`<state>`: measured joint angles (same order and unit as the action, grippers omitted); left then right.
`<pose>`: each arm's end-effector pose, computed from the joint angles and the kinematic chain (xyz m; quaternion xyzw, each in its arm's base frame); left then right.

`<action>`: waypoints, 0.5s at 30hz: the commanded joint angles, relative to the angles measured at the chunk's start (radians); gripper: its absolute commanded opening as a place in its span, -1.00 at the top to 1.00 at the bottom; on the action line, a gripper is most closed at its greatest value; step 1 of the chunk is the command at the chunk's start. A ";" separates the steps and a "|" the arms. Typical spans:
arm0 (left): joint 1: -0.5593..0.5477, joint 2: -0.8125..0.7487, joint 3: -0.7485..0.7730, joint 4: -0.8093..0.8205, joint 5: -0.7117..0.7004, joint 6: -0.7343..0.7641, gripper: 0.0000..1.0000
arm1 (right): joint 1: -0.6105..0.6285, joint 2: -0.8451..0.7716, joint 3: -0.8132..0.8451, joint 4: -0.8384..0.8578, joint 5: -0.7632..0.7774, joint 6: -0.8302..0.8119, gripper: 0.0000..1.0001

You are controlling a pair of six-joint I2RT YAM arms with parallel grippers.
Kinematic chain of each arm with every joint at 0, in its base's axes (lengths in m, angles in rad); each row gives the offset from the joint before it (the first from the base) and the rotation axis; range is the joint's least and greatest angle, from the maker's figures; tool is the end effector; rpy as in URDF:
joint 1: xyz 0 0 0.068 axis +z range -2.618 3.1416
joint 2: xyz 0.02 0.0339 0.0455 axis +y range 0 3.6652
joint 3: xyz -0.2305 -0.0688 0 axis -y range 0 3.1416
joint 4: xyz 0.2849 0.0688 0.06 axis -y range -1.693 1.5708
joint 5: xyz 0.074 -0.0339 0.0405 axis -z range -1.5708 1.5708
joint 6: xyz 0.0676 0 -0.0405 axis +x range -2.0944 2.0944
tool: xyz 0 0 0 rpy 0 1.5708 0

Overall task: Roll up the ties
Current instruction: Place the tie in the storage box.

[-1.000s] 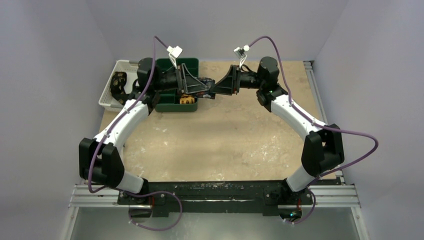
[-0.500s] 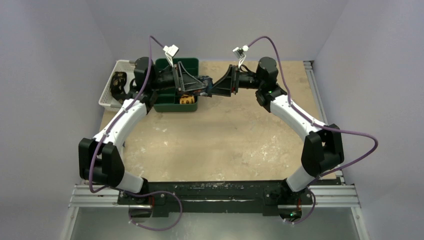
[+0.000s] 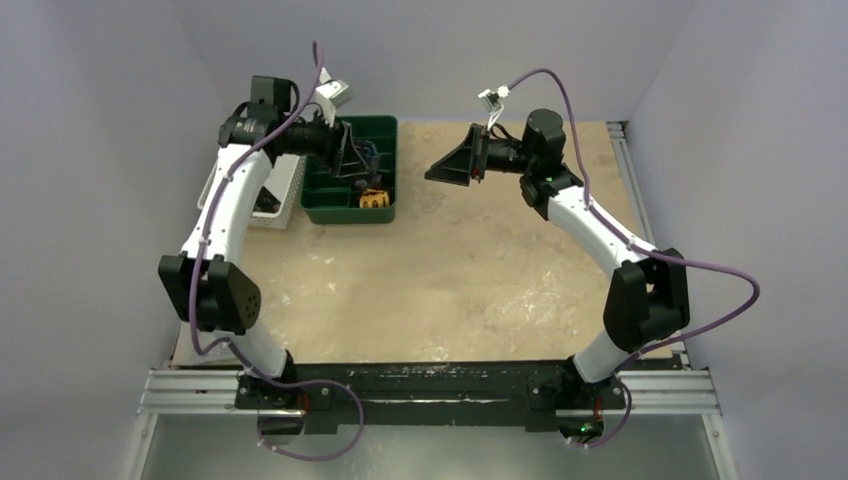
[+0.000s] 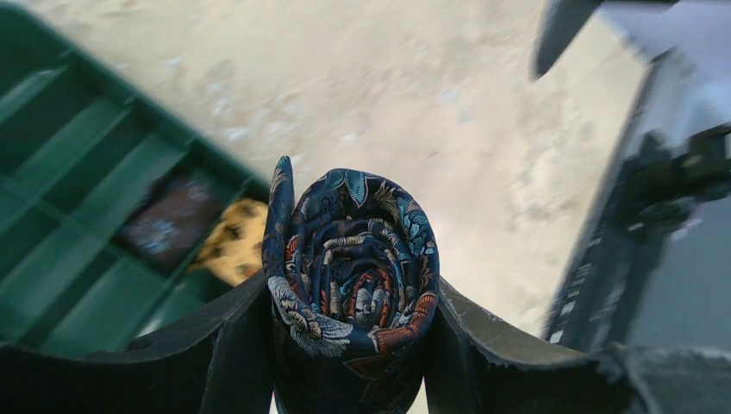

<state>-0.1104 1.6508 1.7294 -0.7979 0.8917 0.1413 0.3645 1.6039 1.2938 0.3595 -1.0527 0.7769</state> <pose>0.3971 -0.0969 0.3487 0.2798 0.7928 -0.3869 0.3787 0.3758 0.2062 0.3194 -0.2341 0.6580 0.6298 0.3399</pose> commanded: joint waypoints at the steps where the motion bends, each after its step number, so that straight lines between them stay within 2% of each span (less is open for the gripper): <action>1: 0.041 0.137 0.190 -0.453 -0.176 0.585 1.00 | -0.010 -0.001 0.045 -0.004 0.021 -0.034 -0.98; 4: 0.046 0.213 0.284 -0.561 -0.243 0.773 1.00 | -0.010 -0.004 0.042 -0.007 0.021 -0.041 -0.98; 11: 0.047 0.300 0.327 -0.594 -0.368 1.153 1.00 | -0.012 -0.013 0.025 -0.010 0.022 -0.048 -0.98; 15: 0.046 0.352 0.364 -0.647 -0.425 1.295 1.00 | -0.013 -0.018 0.022 -0.017 0.023 -0.059 -0.98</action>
<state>-0.0658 1.9831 2.0216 -1.3640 0.5289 1.1679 0.3523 1.6039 1.2938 0.3496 -1.0386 0.7471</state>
